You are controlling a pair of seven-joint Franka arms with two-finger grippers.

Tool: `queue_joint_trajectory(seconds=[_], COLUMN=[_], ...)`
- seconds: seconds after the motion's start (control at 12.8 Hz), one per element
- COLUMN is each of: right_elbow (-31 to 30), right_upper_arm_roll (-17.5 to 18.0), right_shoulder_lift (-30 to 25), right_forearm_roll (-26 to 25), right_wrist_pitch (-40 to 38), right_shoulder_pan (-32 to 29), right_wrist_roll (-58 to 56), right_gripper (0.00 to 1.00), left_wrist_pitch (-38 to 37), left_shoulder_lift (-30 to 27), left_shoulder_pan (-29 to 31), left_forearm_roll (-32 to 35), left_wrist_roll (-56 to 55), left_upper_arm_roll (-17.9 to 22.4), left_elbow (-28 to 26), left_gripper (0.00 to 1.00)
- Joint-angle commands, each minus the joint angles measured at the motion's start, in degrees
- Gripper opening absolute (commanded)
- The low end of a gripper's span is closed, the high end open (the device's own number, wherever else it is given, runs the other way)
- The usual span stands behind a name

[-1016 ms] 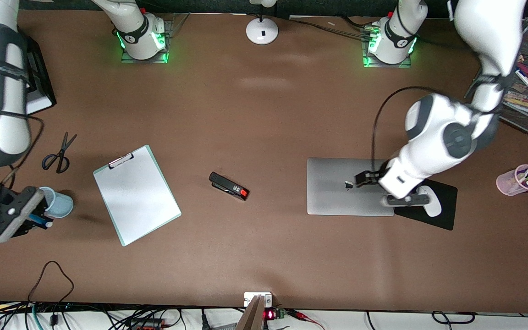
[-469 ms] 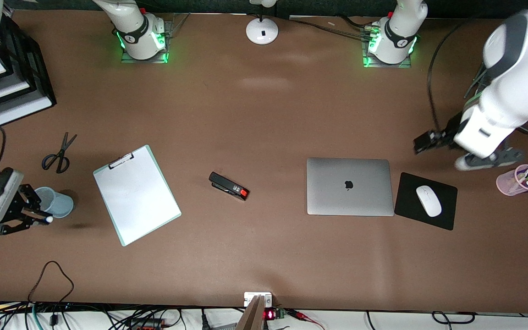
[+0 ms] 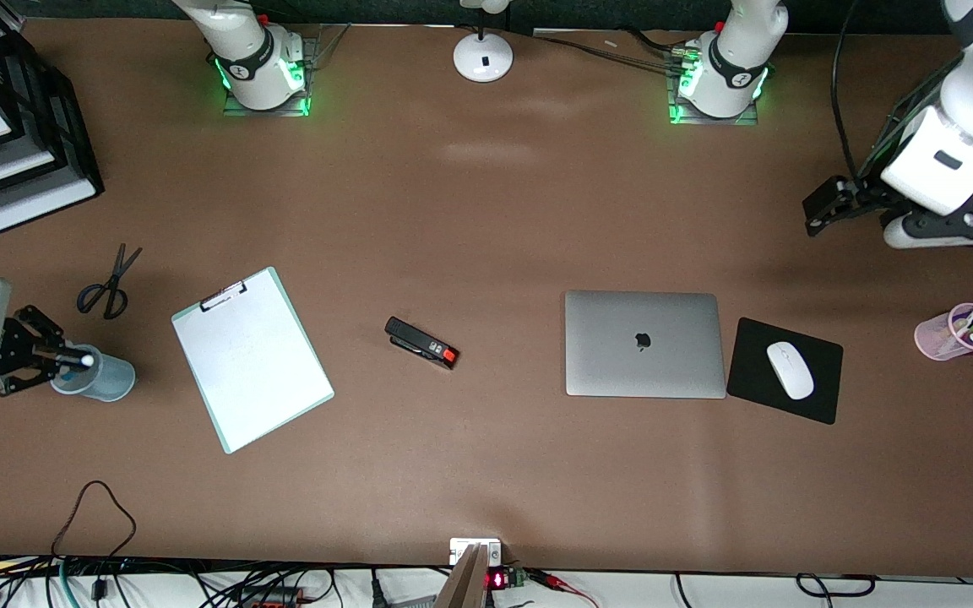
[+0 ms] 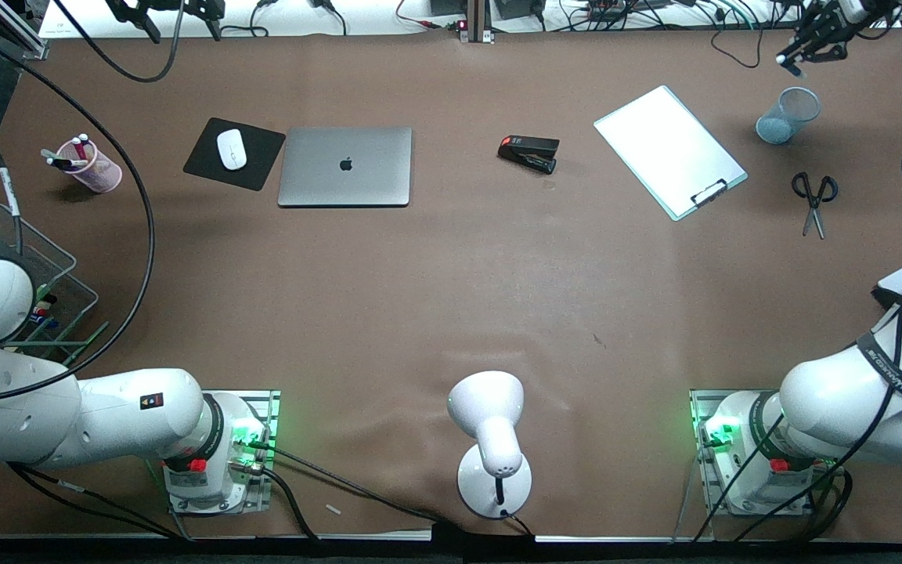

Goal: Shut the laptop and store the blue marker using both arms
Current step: 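Lower the blue marker into the light blue cup with the right gripper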

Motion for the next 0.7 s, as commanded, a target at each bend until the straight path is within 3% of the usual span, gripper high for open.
queue_joint_trajectory(seconds=[0.0,0.16,0.62], right_elbow=[-2.7,-3.1,-3.2], right_upper_arm_roll=[0.9,0.9,0.9], right_shoulder_lift=[-1.1,-0.8,0.9], right_forearm_roll=[1.4,2.5,2.8], right_wrist_pitch=[-2.5,-2.4,-2.6], right_shoulder_pan=[-2.1,-2.6,-4.7], right_wrist_roll=[-4.8,-7.1,-10.1], right_gripper=[0.00,0.00,0.00], left_wrist_pitch=[-2.8,-5.7,-6.3], left_shoulder_lift=[-0.7,0.3,1.0], left_shoulder_pan=[1.7,2.4,2.5], left_forearm_roll=[0.3,0.2,0.1], left_wrist_roll=[2.1,1.4,2.0], left_upper_arm_roll=[0.1,0.2,0.1], left_elbow=[2.7,6.8,7.5], left_gripper=[1.00,1.00,1.00])
